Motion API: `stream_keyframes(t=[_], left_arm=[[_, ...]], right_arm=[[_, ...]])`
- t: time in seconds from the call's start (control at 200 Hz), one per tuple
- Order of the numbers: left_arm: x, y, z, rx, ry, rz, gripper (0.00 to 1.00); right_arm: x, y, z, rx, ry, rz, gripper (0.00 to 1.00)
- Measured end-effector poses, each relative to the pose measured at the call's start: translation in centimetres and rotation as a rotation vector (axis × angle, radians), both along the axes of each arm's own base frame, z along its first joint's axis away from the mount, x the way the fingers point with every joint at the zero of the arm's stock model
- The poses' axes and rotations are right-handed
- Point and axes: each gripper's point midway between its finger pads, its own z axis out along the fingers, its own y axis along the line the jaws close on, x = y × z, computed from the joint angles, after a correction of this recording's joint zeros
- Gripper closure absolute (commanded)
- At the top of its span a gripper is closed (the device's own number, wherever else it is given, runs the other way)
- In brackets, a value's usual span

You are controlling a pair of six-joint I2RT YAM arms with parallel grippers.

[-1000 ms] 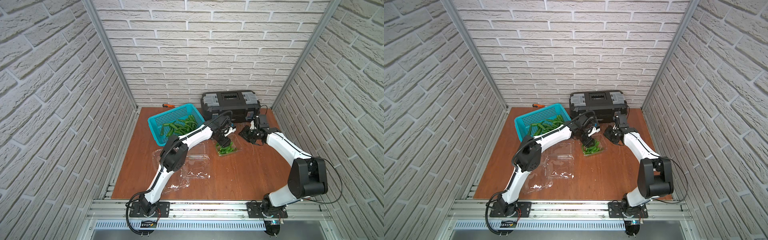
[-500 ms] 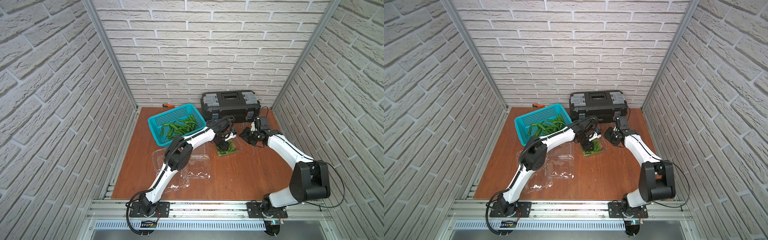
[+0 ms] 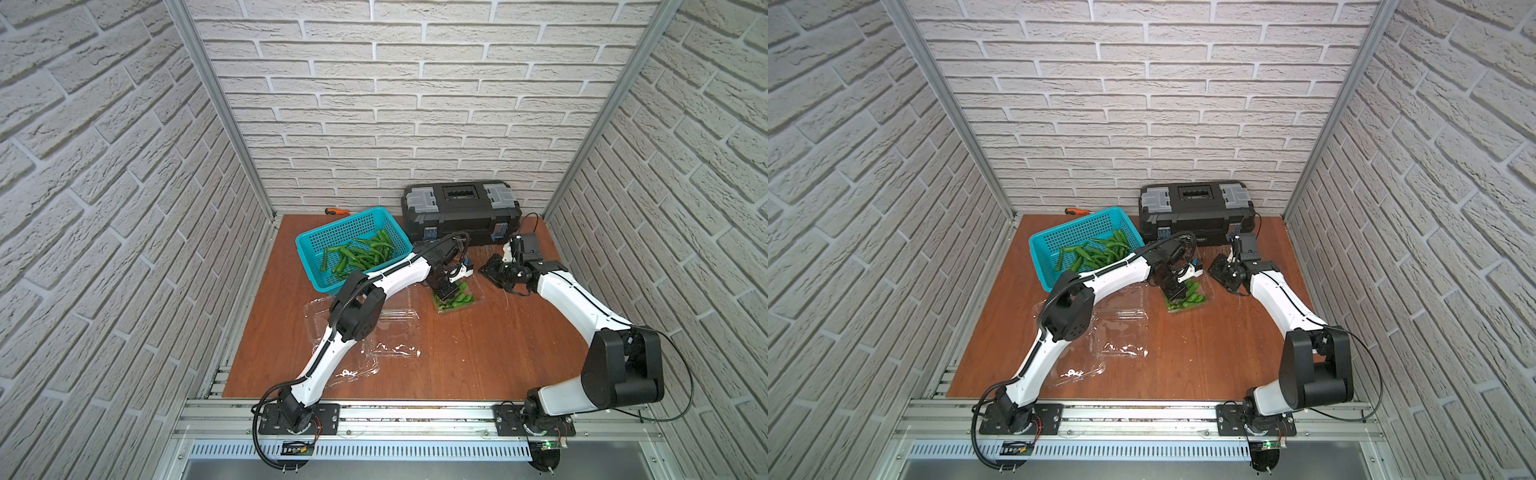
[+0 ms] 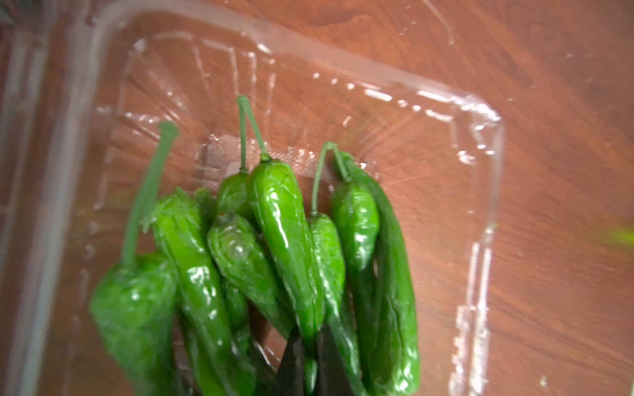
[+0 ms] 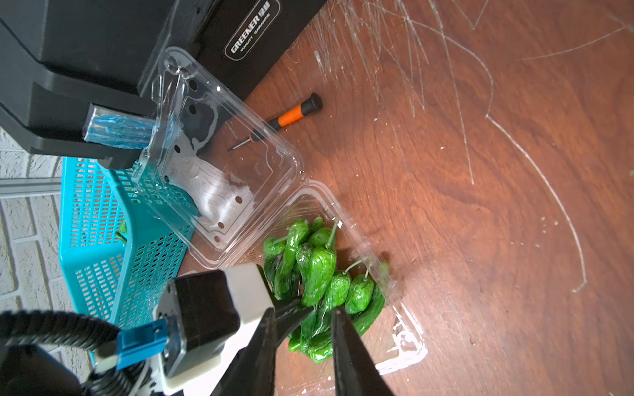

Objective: Take small green peppers out of containers
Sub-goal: Pick up the green pepper from the packing box, then place the green pepper in the basket.

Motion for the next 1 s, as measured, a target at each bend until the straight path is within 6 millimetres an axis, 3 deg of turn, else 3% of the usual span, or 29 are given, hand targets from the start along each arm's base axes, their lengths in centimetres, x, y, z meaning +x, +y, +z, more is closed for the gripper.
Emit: stream_keyframes(t=[0.255, 0.495, 0.65, 0.785, 0.98, 1.0], left_arm=[[-1.0, 0.7, 4.7, -0.107, 0.018, 0.004, 1.00], [0.0, 2.3, 9.2, -0.245, -0.023, 0.044, 1.00], [0.7, 4.8, 10.5, -0.310, -0.009, 0.127, 1.00], [3.8, 8.8, 12.8, -0.408, -0.054, 0.293, 1.00], [10.9, 18.0, 17.6, -0.541, -0.184, 0.619, 1.00], [11.6, 19.0, 17.8, -0.546, -0.196, 0.653, 0.83]], right_arm=[[-0.4, 0.8, -0.5, 0.031, 0.015, 0.042, 0.71], [-0.5, 0.9, -0.7, 0.037, 0.018, 0.042, 0.71], [-0.4, 1.4, -0.8, 0.037, 0.017, 0.052, 0.71], [-0.5, 2.8, -1.9, 0.028, 0.044, 0.092, 0.71], [-0.9, 5.7, -5.2, -0.009, 0.128, 0.167, 0.71], [-0.9, 5.9, -5.5, -0.016, 0.135, 0.172, 0.71]])
